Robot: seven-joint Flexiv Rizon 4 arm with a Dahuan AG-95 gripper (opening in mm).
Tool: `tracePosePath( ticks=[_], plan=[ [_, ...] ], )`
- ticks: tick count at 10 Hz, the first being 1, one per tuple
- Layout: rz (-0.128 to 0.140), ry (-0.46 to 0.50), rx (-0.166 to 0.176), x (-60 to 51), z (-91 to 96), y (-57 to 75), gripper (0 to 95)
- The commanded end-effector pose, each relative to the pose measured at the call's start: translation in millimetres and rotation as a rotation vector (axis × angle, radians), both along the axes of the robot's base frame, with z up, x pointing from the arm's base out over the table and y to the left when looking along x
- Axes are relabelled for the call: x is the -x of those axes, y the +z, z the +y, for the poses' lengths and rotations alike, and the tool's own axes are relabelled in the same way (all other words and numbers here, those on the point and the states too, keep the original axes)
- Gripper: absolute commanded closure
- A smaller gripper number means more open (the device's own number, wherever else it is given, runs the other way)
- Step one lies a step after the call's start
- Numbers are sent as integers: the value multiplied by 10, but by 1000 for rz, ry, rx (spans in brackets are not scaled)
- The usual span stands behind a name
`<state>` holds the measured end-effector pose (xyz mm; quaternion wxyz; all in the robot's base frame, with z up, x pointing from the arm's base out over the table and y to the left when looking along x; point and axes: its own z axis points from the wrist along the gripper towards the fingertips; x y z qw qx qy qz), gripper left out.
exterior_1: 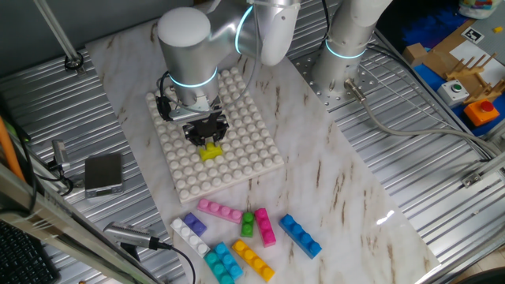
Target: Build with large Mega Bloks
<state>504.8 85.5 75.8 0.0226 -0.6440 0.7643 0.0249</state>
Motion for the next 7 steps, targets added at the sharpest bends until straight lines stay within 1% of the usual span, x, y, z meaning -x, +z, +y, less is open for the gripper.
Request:
tracePosePath(
  ticks=[1,5,7],
  plan=[
    [-1,3,2,2,-6,-19,950],
    [-2,6,6,2,-5,-22,950],
    [-2,11,16,4,0,-45,950]
  ],
)
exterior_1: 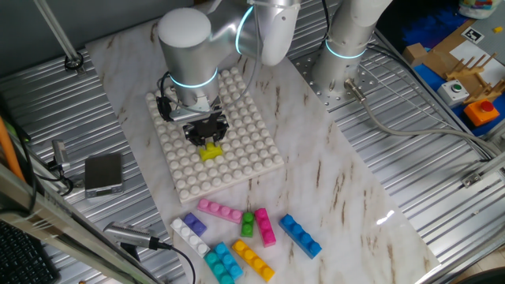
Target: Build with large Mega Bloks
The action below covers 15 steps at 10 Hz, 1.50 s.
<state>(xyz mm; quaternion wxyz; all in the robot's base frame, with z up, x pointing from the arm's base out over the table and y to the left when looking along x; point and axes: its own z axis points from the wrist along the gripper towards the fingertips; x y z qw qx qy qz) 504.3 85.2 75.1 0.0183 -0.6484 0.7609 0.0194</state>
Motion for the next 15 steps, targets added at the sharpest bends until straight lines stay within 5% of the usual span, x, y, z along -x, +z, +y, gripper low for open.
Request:
tracePosePath(
  ticks=[1,8,10,11,12,15],
  plan=[
    [-1,-1,4,-1,4,-40,950],
    [1,4,4,-1,2,-35,950],
    [3,7,3,-3,-1,-19,570],
    [4,9,3,-3,-2,-16,570],
    [4,9,2,-2,-2,-17,380],
    [3,14,0,-1,-2,-14,380]
  ],
)
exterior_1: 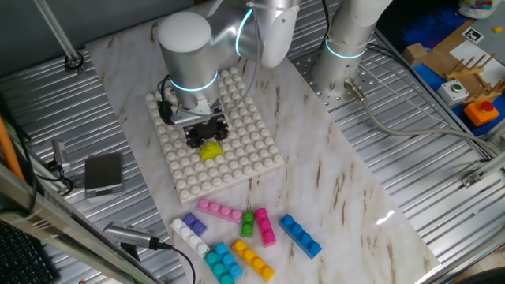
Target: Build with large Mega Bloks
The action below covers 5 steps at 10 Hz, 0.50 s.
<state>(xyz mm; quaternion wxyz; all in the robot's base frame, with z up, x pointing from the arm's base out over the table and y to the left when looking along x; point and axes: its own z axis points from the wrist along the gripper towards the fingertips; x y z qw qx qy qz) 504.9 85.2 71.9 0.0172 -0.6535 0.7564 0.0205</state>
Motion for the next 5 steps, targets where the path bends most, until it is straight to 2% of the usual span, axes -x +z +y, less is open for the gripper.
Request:
tracePosePath(
  ticks=[1,3,5],
  plan=[
    [0,-1,0,5,-7,37,380],
    [-2,-3,4,9,-23,127,380],
    [-4,-19,4,26,-50,355,380]
  ],
)
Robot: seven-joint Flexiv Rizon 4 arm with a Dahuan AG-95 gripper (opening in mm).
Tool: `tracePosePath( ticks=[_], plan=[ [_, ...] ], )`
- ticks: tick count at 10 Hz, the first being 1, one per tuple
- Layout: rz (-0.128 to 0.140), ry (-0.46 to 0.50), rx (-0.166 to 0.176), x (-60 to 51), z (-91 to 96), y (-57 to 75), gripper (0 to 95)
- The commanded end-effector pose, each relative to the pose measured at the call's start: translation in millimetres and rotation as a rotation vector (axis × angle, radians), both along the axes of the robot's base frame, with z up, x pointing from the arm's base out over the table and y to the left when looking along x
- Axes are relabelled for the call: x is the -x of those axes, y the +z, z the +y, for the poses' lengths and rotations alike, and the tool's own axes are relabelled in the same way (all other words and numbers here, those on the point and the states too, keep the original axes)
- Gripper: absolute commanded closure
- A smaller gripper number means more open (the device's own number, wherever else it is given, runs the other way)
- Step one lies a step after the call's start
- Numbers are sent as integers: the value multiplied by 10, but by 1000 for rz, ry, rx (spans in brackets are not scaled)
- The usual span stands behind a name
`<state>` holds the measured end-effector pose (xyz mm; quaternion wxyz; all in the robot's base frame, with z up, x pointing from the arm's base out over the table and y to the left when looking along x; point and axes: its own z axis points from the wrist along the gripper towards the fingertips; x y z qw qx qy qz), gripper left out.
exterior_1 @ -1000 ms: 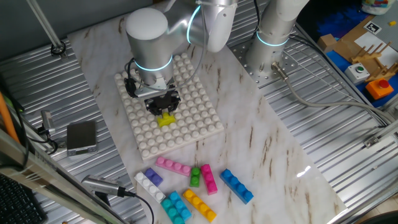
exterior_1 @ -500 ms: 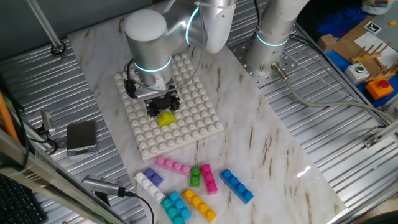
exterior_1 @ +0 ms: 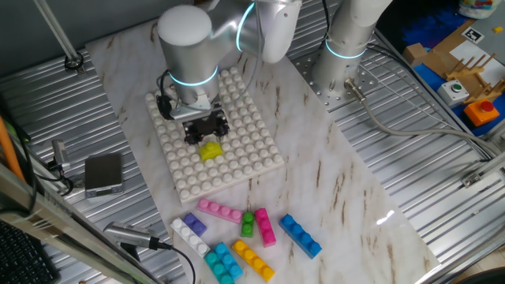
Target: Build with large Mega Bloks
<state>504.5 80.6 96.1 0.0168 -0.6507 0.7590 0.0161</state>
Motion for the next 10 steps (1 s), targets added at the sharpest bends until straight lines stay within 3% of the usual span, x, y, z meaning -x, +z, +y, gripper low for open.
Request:
tracePosePath(
  ticks=[1,2,5,7,10],
  plan=[
    [0,-32,-2,42,-5,215,380],
    [-3,-60,6,72,3,345,380],
    [-3,-100,41,125,32,648,950],
    [-3,-112,46,138,47,735,950],
    [-2,-111,43,142,52,757,950]
  ],
)
